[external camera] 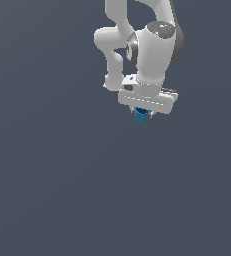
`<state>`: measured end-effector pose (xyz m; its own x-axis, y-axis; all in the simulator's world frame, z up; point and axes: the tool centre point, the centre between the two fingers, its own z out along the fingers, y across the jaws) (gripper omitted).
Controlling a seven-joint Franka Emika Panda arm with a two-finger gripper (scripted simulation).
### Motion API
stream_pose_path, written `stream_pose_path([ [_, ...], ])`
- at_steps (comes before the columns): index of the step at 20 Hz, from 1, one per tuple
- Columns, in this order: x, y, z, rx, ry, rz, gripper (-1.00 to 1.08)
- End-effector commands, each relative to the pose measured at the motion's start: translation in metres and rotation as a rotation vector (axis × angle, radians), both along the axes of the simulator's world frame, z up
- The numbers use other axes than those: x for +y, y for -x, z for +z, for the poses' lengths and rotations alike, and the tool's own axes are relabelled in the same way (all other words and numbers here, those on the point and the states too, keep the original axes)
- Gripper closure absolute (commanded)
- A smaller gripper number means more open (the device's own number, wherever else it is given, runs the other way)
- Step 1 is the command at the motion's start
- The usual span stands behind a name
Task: Pick up the object and move it to a goal position.
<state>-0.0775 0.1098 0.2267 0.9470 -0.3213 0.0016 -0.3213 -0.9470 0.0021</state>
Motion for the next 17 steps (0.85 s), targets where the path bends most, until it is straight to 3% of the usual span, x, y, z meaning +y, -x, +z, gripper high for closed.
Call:
stream_pose_path([
  [1,0.018,-0.001,0.018,0.0,0.0,-0.001,1.08],
  [9,0.052,-0.005,0.051,0.001,-0.002,-0.001,1.08],
  [17,0.056,-0.007,0.055,0.001,-0.002,-0.001,1.08],
])
